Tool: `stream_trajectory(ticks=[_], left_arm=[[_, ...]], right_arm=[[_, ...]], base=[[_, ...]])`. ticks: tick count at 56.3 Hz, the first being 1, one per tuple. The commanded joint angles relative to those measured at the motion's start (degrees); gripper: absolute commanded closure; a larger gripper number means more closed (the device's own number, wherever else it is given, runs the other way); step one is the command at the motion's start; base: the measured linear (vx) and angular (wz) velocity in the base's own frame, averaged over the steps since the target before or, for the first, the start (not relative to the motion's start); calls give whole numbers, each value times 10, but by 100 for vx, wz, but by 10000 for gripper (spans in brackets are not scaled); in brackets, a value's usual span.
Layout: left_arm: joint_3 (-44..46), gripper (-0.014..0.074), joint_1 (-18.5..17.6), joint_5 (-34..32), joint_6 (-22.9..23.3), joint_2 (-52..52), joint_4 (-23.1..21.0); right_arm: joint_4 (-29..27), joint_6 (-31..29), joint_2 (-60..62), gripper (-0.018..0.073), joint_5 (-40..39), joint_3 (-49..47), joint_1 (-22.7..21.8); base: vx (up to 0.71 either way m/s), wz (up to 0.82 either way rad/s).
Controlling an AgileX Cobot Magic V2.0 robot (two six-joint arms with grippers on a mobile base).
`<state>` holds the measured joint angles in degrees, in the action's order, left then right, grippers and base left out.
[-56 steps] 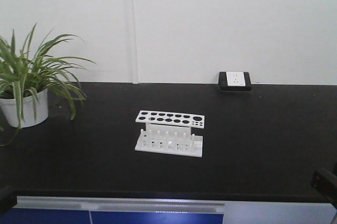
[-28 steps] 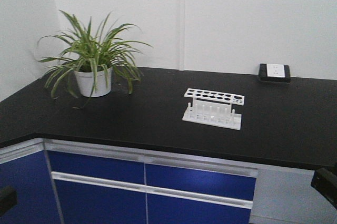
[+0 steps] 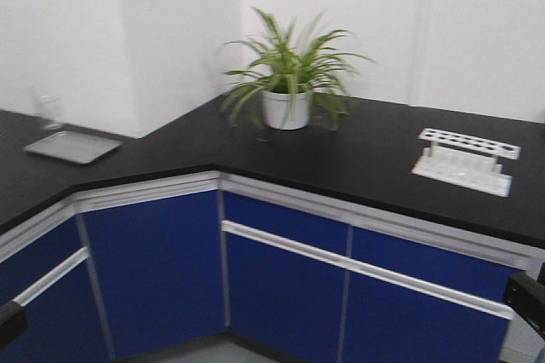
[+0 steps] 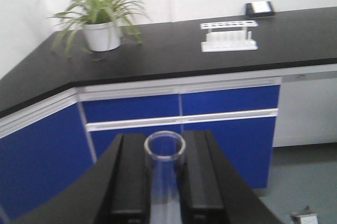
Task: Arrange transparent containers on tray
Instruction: 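Drive the base to the counter with the yellow tray, holding both tubes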
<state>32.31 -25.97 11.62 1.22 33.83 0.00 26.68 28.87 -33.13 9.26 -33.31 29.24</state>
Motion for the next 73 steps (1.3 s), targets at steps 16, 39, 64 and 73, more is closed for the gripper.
stream_trajectory(ticks=[16,39,64,73], left_arm=[[17,596,-3,-47,6,1,-5],[17,596,-3,-47,6,1,-5],[17,596,-3,-47,6,1,-5],[17,596,-3,-47,6,1,-5]], right_arm=[[6,-1,0,571,-43,-17,0],[6,-1,0,571,-43,-17,0],[6,-1,0,571,-43,-17,0],[6,-1,0,571,-43,-17,0]], base=[[-29,59],[-18,77],[-1,71],[12,34]])
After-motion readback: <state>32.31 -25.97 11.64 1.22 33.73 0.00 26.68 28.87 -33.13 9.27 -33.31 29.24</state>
